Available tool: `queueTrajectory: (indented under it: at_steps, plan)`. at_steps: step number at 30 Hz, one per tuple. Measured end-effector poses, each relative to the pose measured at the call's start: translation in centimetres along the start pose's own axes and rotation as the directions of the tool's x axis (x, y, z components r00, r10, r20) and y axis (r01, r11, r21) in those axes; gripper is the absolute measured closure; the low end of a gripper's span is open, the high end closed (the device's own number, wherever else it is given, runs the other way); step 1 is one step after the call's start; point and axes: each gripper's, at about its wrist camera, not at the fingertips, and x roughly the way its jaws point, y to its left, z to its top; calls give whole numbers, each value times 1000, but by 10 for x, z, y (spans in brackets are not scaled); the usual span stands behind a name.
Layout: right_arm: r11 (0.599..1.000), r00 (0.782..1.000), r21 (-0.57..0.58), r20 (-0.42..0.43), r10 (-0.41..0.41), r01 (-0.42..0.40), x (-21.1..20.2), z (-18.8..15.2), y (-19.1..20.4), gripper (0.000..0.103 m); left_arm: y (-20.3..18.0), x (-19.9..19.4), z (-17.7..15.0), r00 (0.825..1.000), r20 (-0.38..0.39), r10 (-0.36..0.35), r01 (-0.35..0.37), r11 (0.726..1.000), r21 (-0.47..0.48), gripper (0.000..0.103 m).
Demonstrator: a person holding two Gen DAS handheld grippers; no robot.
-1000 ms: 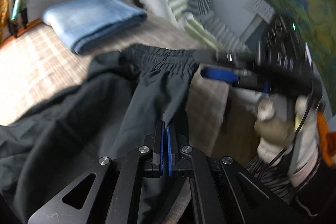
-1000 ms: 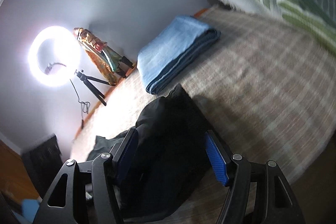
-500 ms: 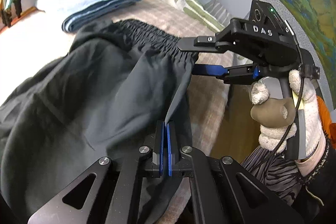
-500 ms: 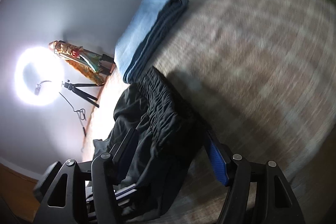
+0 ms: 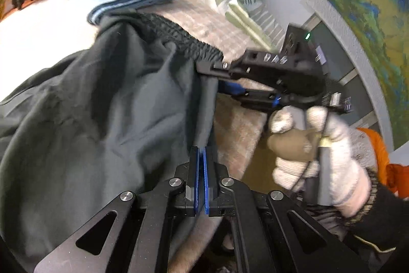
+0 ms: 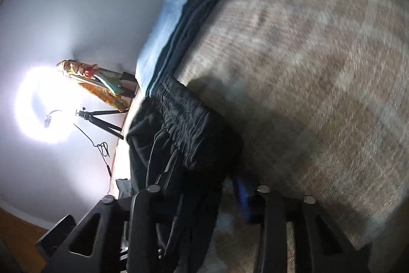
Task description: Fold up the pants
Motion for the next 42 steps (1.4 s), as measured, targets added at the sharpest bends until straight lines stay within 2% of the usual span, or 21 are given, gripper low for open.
queueTrajectory:
  at_steps: [2, 4, 8, 10, 12, 15, 18, 21, 24, 25, 26, 27, 30, 32, 35, 36, 40, 42]
  plan:
    - [999, 1000, -33, 18, -18, 19, -5, -1, 5, 81, 7, -22, -4, 999, 37, 2, -1, 1000, -31, 97]
    - [997, 998, -72, 50, -27, 30, -12, -3, 13, 84, 15, -43, -11, 998, 66, 16, -12, 998, -54, 97]
    - [985, 993, -149, 96, -72, 86, -24, -10, 30, 88, 34, -76, -23, 985, 106, 134, -128, 990, -62, 97]
    - [977, 988, -178, 120, -93, 113, -31, -16, 37, 91, 45, -87, -27, 982, 108, 156, -147, 986, -84, 97]
    - [948, 971, -255, 187, -147, 192, -51, -29, 57, 93, 51, -93, -33, 977, 107, 185, -176, 981, -87, 97]
    - [924, 955, -300, 246, -167, 238, -78, -45, 73, 95, 54, -90, -39, 978, 91, 185, -178, 980, -84, 97]
    - [906, 938, -290, 256, -236, 307, -83, -50, 62, 96, 55, -81, -45, 985, 60, 165, -160, 984, -77, 97]
    - [916, 935, -221, 199, -293, 334, -70, -43, 32, 96, 53, -69, -54, 985, 19, 173, -171, 984, -57, 96]
    - [932, 949, -188, 125, -291, 311, -58, -36, 17, 90, 56, -66, -59, 985, 10, 174, -173, 982, -77, 96]
    - [929, 947, -190, 119, -298, 316, -59, -35, 18, 83, 57, -69, -60, 985, 16, 171, -169, 981, -91, 96]
    - [913, 936, -211, 131, -326, 348, -63, -34, 22, 71, 58, -71, -61, 985, 22, 173, -170, 981, -99, 96]
    - [892, 921, -237, 162, -355, 385, -68, -35, 27, 65, 59, -75, -63, 984, 30, 176, -172, 980, -104, 96]
    - [843, 895, -315, 245, -372, 436, -83, -39, 50, 63, 61, -91, -69, 976, 65, 209, -201, 973, -115, 96]
    - [822, 904, -385, 260, -339, 419, -86, -40, 69, 63, 65, -98, -72, 973, 81, 216, -203, 969, -139, 96]
    - [801, 933, -483, 242, -266, 354, -80, -37, 99, 63, 72, -106, -79, 957, 93, 274, -256, 952, -168, 80]
    - [791, 941, -514, 232, -246, 333, -76, -37, 109, 63, 75, -109, -83, 947, 97, 305, -285, 942, -175, 80]
    - [749, 978, -630, 135, -157, 207, -44, -37, 146, 61, 85, -119, -97, 927, 108, 360, -332, 919, -214, 78]
    - [717, 989, -682, 79, -124, 144, -22, -41, 168, 60, 92, -125, -104, 920, 118, 375, -339, 909, -242, 69]
